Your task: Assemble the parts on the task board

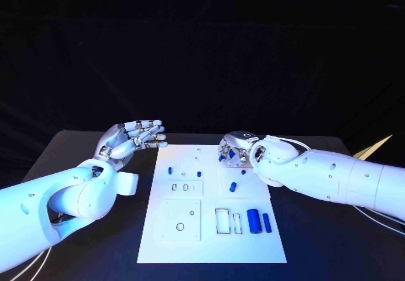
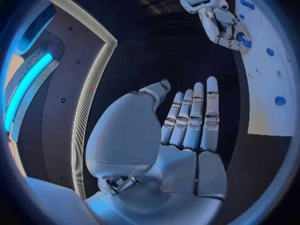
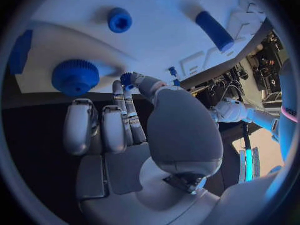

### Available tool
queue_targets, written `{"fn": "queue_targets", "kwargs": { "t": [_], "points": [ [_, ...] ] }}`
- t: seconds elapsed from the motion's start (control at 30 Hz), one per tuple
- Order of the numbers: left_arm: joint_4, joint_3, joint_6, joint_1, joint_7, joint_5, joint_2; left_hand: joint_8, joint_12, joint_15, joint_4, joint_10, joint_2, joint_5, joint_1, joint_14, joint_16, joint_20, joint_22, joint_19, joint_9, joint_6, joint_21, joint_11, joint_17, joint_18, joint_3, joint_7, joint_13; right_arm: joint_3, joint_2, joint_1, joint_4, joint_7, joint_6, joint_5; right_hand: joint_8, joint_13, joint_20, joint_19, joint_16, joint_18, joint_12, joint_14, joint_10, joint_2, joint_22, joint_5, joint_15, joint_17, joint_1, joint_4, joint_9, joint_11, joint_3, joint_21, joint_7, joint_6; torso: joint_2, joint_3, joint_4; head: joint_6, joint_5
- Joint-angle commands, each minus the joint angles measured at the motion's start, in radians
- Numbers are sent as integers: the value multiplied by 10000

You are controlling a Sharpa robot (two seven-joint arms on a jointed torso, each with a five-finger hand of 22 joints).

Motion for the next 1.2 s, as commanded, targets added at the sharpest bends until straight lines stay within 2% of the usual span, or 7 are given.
{"fn": "queue_targets", "kwargs": {
  "t": [0.03,0.23,0.47,0.67,0.83,1.1,1.2],
  "points": [
    [-4,10,43,18,2,-6,19,171,-100,-42,-92,32,-142,54,-89,-80,142,-47,193,40,187,3,180,5,159,157,469,24,100,29,17,19,122,-144,-387,8,375,201,-26,141,168,-292,7,462,467,523,150,119,-56,95,153,-74,347,-165,530,238,-28,194,0,-12,-6,49,0],
    [-39,9,40,19,-12,-5,21,169,-114,-43,-131,32,-146,47,-70,-92,145,-54,214,25,191,-1,214,5,187,154,480,26,100,54,310,51,-18,-433,-922,-119,396,202,-30,133,158,-289,-6,458,463,512,139,117,-57,70,137,-83,373,-165,523,228,-32,200,22,-9,10,115,0],
    [-61,9,39,23,-21,-5,40,169,-114,-43,-131,32,-146,47,-70,-92,145,-54,214,25,191,-1,214,5,187,154,480,26,100,65,938,59,-571,-679,-1355,-326,410,201,-32,139,161,-293,-19,457,454,500,158,116,-56,71,120,-87,392,-162,517,242,-29,198,31,-26,36,122,-21],
    [-62,9,54,26,-21,-5,86,166,-125,-40,-155,28,-148,42,-64,-108,142,-57,230,10,194,-6,240,9,206,150,486,29,99,67,1361,47,-912,-750,-1463,-376,417,201,-33,139,168,-294,-27,459,449,483,161,116,-57,78,113,-99,407,-162,513,243,-28,190,45,-15,61,126,22],
    [-65,9,56,29,-25,-5,108,166,-125,-40,-155,28,-148,42,-64,-108,142,-57,230,10,194,-6,240,9,206,150,486,29,99,68,1608,36,-1078,-772,-1495,-404,419,201,-34,140,173,-295,-34,461,442,476,166,118,-57,84,113,-110,416,-161,515,246,-24,179,49,-37,104,138,2],
    [-80,9,54,44,-30,-5,154,166,-125,-40,-155,28,-148,42,-64,-108,142,-57,230,10,194,-6,240,9,206,150,486,29,99,68,1923,-14,-1398,-734,-1396,-411,421,201,-34,137,176,-294,-40,461,437,463,164,117,-55,84,95,-112,428,-154,510,243,-17,164,62,-42,103,144,91],
    [-96,9,44,56,-31,-5,169,166,-125,-40,-155,28,-148,42,-64,-108,142,-57,230,10,194,-6,240,9,206,150,486,29,99,69,1995,-51,-1478,-724,-1340,-410,425,201,-34,136,184,-295,-49,463,426,445,168,118,-52,91,83,-124,445,-151,509,245,-13,146,69,-27,95,135,96]
  ]
}}
